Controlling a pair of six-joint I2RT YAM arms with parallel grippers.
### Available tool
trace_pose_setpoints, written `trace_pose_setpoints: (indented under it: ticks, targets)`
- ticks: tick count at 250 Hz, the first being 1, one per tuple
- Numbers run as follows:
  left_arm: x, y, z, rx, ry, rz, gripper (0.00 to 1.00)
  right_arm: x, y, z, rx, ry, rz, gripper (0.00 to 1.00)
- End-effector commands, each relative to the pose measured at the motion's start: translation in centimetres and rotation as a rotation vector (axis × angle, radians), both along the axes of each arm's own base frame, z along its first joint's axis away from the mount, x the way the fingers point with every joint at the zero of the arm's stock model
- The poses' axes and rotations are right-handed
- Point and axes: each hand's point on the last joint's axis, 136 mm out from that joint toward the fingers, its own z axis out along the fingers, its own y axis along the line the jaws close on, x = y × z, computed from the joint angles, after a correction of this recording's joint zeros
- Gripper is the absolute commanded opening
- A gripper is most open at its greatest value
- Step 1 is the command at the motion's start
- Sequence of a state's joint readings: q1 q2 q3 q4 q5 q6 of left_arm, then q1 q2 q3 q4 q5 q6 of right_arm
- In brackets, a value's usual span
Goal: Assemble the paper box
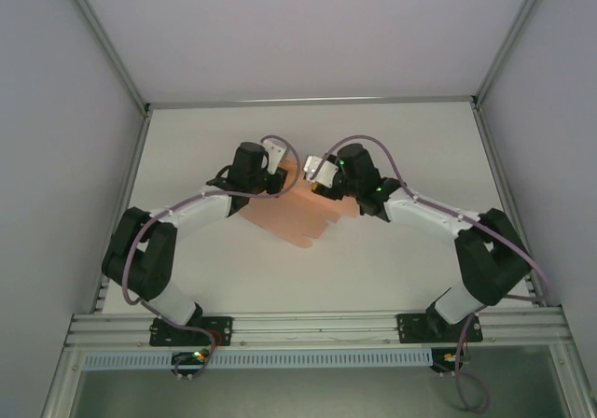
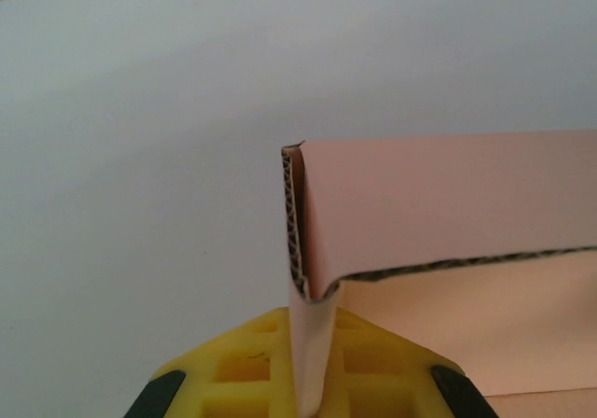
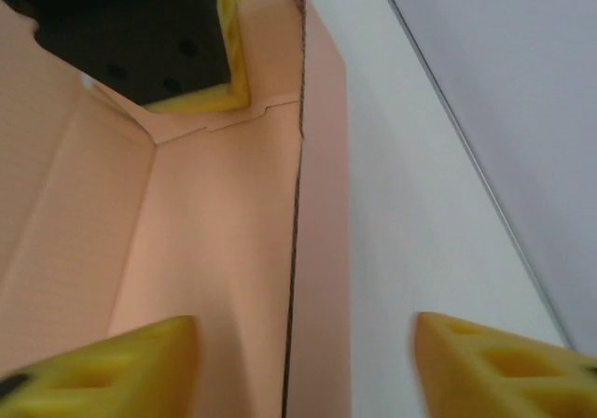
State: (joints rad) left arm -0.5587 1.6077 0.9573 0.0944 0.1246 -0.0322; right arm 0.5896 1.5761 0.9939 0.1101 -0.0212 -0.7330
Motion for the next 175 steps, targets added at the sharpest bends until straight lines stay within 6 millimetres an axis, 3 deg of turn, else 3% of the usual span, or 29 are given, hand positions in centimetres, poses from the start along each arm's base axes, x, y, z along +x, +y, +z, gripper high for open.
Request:
trace_pose_setpoints:
  ticks: [1,34,55,76,104,117,136,175]
  targets:
    - [-0.3,-1.3,0.6,-0.030,0.014,-0.030,0.00,2.1,0.6,1.0,-0.079,-0.170,-0.032,0.34]
    - [-0.5,-1.4,-0.1,-0.031,0.035,-0.041,0.00,2.3,1.3,0.6,-0.135,-0.234,-0.018,0.09]
    - [-0.8,-1.4,-0.8,-0.021,0.065,-0.056,0.04,2.2,1.4,0.4,-0.146,-0.245,-0.012,0.01]
    - [-1.4,-1.3,-1.6,-0.016,0.101,-0.089,0.20,1.7,1.5,0.3,-0.147,-0.234,0.013,0.00]
    - [-1.9,-0.8,-2.6,-0.054,0.148,-0.109,0.27,0.8,1.7,0.0,-0.141,-0.227,0.049,0.00]
    - [-2.0,-0.5,-2.9,-0.069,0.161,-0.110,0.27,0.7,1.7,0.0,-0.138,-0.224,0.054,0.00]
    - [-1.8,-0.1,-3.1,-0.077,0.166,-0.101,0.18,0.4,1.7,0.2,-0.129,-0.218,0.058,0.00]
    - [-1.9,-0.4,-3.6,-0.071,0.179,-0.131,0.24,-0.4,2.1,1.1,-0.083,-0.211,0.090,0.00]
